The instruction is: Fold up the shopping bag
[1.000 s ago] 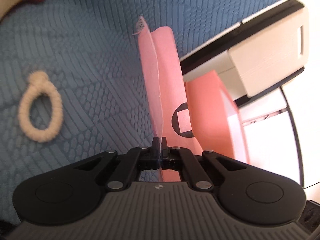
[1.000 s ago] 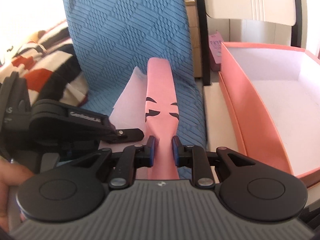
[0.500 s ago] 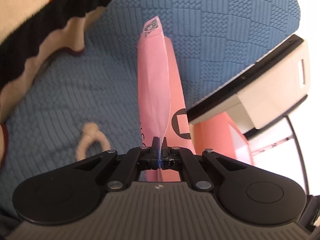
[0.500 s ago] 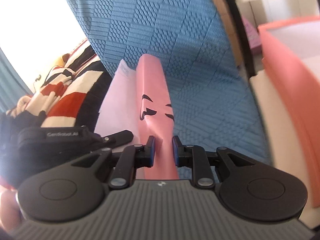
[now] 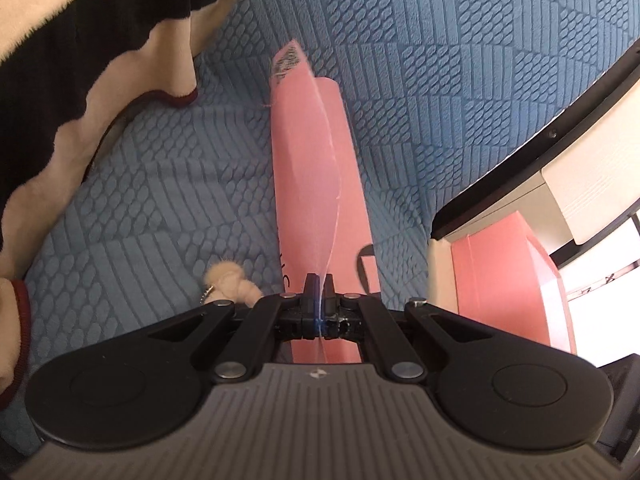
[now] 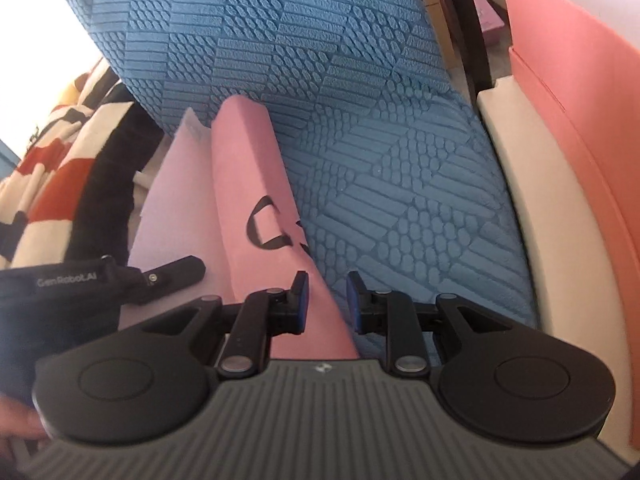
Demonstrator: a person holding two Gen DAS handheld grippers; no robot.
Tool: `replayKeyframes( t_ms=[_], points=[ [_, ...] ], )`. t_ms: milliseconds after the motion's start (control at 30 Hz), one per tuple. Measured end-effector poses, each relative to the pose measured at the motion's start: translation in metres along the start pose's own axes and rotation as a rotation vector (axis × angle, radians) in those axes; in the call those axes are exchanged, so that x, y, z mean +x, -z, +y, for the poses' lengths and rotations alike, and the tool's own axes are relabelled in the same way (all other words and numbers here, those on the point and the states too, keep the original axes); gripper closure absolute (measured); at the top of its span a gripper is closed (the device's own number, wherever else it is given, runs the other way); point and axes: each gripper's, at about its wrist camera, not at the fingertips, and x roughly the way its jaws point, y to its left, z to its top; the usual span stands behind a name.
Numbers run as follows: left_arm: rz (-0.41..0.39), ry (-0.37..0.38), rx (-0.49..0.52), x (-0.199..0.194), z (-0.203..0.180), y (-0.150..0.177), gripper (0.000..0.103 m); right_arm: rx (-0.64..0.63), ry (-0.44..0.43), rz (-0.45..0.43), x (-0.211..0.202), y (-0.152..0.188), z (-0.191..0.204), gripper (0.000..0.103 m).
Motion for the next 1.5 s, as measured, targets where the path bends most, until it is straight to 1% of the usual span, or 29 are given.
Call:
replayKeyframes(
  t_ms=[33,133,200,300,433,600,767,900,967,1067,1100,1167,1200,1233,1267,1333,1367,1500],
  points=[
    [0.002,-0.002,0.004,0.001,-0.001,0.001,0.103,-0.01,0.003,-0.011,-0.004,0.0,0.001,0.078],
    [0.007,0.0,0.008,0.003,0.0,0.001,0.103,-0.021,-0.004,-0.039,-0.015,-0.004,-0.001,0.071],
    [0.007,0.0,0.011,0.004,0.0,0.001,0.103,-0.039,-0.009,-0.068,-0.025,-0.007,0.0,0.061],
    [0.006,-0.004,0.016,0.005,-0.002,0.002,0.103,-0.089,-0.011,-0.112,-0.037,-0.008,0.005,0.051],
    [0.01,-0.003,0.027,0.005,-0.005,0.002,0.103,-0.186,-0.033,-0.143,-0.045,-0.005,0.019,0.049],
    [0.009,-0.007,0.031,0.004,-0.006,0.002,0.102,-0.345,-0.006,-0.092,-0.034,0.014,0.042,0.048],
    [0.009,-0.011,0.025,0.003,-0.004,0.001,0.102,-0.552,0.071,-0.065,-0.02,0.037,0.064,0.048],
    [0.011,-0.014,0.02,0.003,-0.004,0.001,0.102,-0.712,0.157,-0.058,-0.009,0.053,0.074,0.049],
    [0.011,-0.02,0.018,0.003,-0.003,0.001,0.102,-0.733,0.159,-0.061,-0.008,0.058,0.073,0.047],
    [0.013,-0.029,0.011,0.003,-0.001,0.0,0.102,-0.729,0.145,-0.053,-0.008,0.057,0.072,0.035],
    [0.014,-0.031,0.008,0.003,-0.001,0.0,0.102,-0.718,0.13,-0.037,-0.009,0.056,0.072,0.035],
    [0.016,-0.033,0.003,0.003,0.0,0.0,0.102,-0.691,0.066,-0.017,-0.013,0.054,0.073,0.035],
    [0.016,-0.035,0.003,0.004,0.001,-0.001,0.102,-0.693,0.037,-0.018,-0.017,0.055,0.074,0.033],
    [0.017,-0.037,0.003,0.004,0.0,-0.001,0.102,-0.71,0.035,-0.024,-0.018,0.058,0.076,0.03],
    [0.017,-0.038,0.003,0.005,0.0,-0.001,0.102,-0.739,0.053,-0.035,-0.018,0.061,0.078,0.027],
    [0.018,-0.042,0.005,0.006,0.0,-0.001,0.102,-0.809,0.116,-0.044,-0.013,0.068,0.081,0.027],
    [0.018,-0.045,0.006,0.005,0.0,-0.001,0.102,-0.828,0.132,-0.039,-0.01,0.07,0.081,0.027],
    [0.019,-0.056,0.004,0.006,0.001,-0.002,0.103,-0.824,0.182,0.0,0.001,0.069,0.073,0.027]
  ],
)
